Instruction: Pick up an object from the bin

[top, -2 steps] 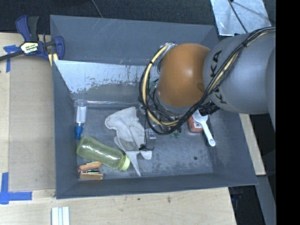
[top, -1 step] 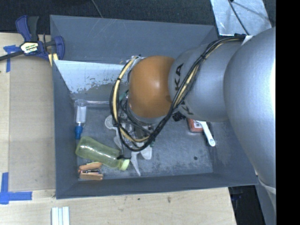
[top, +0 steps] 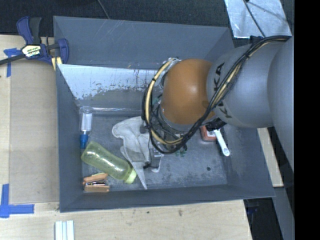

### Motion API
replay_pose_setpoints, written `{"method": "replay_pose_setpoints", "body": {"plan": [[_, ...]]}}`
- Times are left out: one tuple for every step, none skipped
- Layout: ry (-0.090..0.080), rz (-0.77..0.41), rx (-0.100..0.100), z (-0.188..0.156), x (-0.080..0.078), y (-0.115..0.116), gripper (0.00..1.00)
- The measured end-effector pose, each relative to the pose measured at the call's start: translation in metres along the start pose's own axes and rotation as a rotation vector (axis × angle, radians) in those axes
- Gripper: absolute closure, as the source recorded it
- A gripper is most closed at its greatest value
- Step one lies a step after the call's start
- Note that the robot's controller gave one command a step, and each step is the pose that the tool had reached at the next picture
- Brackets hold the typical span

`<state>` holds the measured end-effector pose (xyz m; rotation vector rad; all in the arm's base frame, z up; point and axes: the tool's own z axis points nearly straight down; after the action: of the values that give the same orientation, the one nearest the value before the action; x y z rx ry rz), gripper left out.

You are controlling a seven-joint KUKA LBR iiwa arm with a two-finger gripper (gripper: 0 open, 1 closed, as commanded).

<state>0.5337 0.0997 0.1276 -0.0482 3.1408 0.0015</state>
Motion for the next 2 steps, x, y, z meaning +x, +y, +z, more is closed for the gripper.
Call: {"method": "replay_pose_setpoints", "body": {"plan": [[0.000,0.114,0.003,0.001,0.023,-0.001,0.00],[-0.002,0.111,0.000,0.058,0.008,-0.041,0.00]]}}
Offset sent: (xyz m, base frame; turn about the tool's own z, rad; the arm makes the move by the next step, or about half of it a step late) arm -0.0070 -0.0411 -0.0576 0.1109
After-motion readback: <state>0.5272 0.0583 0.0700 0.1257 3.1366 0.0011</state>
